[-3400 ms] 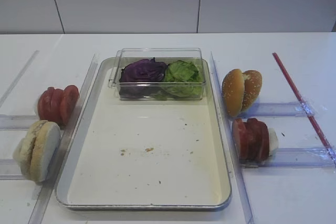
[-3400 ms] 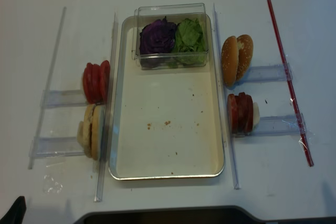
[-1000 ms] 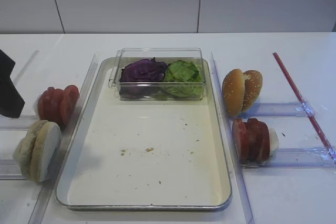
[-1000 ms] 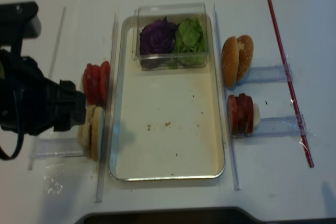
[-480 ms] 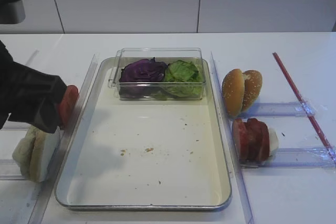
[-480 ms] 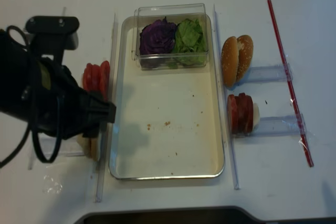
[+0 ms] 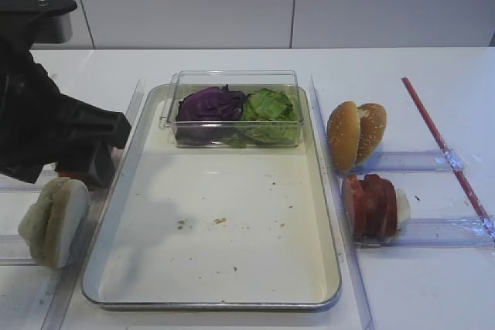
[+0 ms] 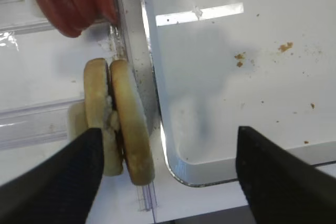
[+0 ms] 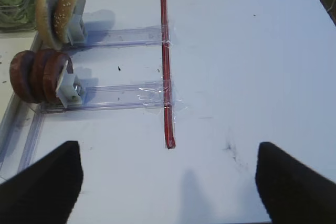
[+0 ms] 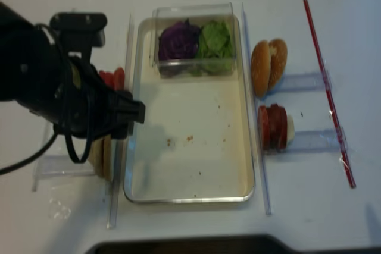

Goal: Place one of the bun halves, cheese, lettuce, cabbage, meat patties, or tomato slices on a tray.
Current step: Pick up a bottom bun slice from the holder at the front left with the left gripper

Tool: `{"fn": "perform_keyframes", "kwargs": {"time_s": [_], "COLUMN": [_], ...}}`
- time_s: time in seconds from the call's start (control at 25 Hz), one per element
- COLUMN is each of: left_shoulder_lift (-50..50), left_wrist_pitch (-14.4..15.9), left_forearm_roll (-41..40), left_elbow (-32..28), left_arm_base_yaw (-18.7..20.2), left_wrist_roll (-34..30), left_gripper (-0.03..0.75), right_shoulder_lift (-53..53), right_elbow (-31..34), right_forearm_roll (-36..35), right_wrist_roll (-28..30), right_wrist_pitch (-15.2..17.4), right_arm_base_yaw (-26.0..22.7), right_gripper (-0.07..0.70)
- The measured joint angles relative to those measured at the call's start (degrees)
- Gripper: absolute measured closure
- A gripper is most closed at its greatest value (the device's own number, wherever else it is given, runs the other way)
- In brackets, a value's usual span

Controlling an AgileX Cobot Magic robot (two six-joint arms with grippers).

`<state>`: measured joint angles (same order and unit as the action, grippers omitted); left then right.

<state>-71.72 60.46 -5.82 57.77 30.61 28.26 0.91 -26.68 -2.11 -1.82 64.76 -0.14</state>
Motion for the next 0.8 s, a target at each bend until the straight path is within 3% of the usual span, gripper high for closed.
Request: {"fn": "perform_keyframes", "kwargs": {"time_s": [0.36,0.8], "left_shoulder_lift": [-2.53,-5.95], "left_wrist_pitch": [-2.77,-1.47], "left_forearm_roll": [0.5,1.12], "left_elbow": [0.15,0.15], "left_arm_base_yaw": [0.0,0.13], "left_wrist_roll": [-0.11,-0.19], "left_gripper": [0.193,0.193], "right_shoulder_lift": [0.0,0.0], "right_elbow": [0.0,0.0], "right_forearm_roll": [0.0,0.0], "right_wrist_roll": [-0.22,-0.22], "right_wrist_pitch": [0.0,0.0], "right_arm_base_yaw": [0.0,0.0], "right_gripper": [-0.057,-0.057]}}
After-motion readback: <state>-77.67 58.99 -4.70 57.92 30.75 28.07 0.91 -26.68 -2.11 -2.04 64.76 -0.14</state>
